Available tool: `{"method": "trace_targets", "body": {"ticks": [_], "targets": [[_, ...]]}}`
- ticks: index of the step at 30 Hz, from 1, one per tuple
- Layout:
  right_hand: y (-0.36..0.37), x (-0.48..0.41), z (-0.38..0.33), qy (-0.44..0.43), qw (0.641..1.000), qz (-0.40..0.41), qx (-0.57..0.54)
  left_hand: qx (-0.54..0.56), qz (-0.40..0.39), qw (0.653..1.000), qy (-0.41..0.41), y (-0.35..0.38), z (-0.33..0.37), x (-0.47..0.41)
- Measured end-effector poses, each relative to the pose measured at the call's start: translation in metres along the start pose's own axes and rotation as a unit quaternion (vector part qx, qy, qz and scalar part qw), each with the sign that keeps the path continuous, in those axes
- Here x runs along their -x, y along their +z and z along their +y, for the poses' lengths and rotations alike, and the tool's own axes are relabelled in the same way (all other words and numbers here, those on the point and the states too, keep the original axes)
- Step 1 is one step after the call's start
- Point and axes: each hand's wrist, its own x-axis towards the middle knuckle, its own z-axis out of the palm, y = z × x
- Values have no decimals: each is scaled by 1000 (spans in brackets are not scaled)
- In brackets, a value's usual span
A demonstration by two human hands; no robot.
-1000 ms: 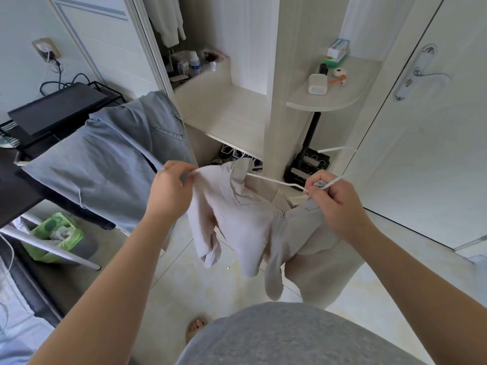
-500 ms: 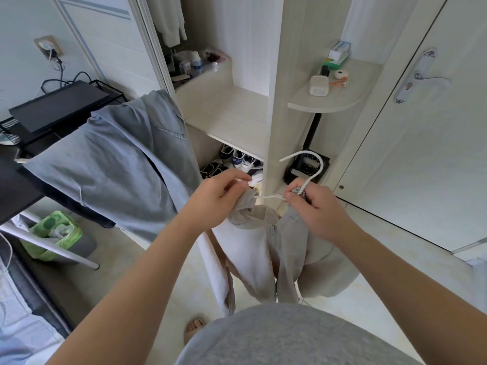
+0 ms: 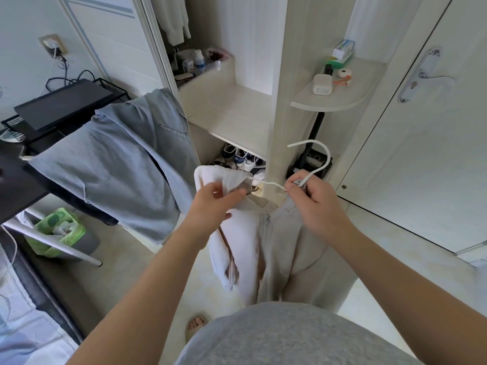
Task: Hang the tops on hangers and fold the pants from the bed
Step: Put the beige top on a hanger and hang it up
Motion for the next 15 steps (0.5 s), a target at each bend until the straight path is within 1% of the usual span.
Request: {"method": "trace_targets", "body": {"ticks": [1, 2, 3, 4, 5, 6, 7, 8, 9, 10, 11, 12, 13, 14, 15], "targets": [[3, 0, 0, -4, 1000, 4, 2, 81, -5, 997, -6, 2, 1, 0], [6, 0, 1, -6, 1000, 9, 15, 126, 18, 992, 16, 4, 4, 1], [9, -1, 3, -5, 999, 12, 36, 128, 62, 988, 61, 7, 8, 2], [12, -1, 6, -3, 998, 9, 56, 101, 109, 981, 125, 9, 11, 2], [15, 0, 9, 0, 998, 1, 65, 57, 137, 969, 196, 10, 14, 2], [18, 0, 11, 4, 998, -5, 60, 2, 129, 960, 248, 11, 17, 4], [20, 0, 13, 8, 999, -5, 48, -71, 94, 955, 272, 11, 19, 6], [21, 0, 14, 9, 999, 3, 39, -165, 39, 951, 258, 9, 20, 7], [20, -1, 14, 7, 999, 14, 36, -257, -22, 942, 215, 8, 20, 9], [19, -1, 14, 5, 999, 22, 36, -311, -71, 933, 168, 6, 18, 10], [16, -2, 13, 6, 999, 25, 33, -321, -94, 932, 141, 5, 16, 10], [13, -2, 12, 8, 999, 23, 25, -312, -82, 935, 146, 5, 14, 12], [10, -3, 12, 8, 1000, 15, 15, -287, -33, 941, 178, 5, 12, 13], [6, -3, 10, 5, 1000, 4, 12, -274, 45, 933, 230, 4, 11, 13], [3, -4, 8, -1, 1000, -10, 15, -290, 118, 907, 282, 3, 10, 12]]}}
